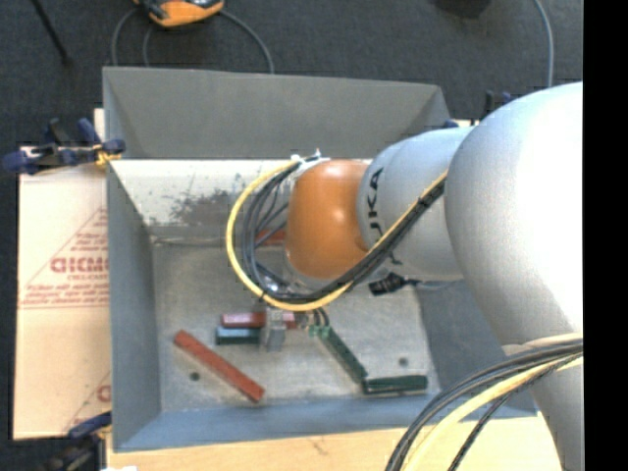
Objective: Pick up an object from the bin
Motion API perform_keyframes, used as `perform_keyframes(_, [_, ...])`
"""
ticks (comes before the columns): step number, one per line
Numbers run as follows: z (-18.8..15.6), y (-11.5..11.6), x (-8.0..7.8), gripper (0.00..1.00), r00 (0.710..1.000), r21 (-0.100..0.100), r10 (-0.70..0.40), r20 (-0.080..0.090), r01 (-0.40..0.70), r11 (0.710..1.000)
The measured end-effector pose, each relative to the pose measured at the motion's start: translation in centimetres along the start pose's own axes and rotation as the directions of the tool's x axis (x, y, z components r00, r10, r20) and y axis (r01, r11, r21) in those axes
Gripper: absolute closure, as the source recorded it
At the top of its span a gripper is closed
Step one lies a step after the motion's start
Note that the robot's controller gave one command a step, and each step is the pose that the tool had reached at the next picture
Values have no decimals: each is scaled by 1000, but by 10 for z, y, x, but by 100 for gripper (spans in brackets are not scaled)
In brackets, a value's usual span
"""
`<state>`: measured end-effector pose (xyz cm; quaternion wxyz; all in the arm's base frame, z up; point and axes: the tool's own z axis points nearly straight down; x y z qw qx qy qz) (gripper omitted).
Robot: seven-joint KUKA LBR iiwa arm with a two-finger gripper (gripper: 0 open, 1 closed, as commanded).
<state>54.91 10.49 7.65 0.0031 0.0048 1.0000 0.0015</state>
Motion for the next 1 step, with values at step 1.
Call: perform_keyframes(1, [-14,-1,2,100,1000,2,1,-9,-1,1000])
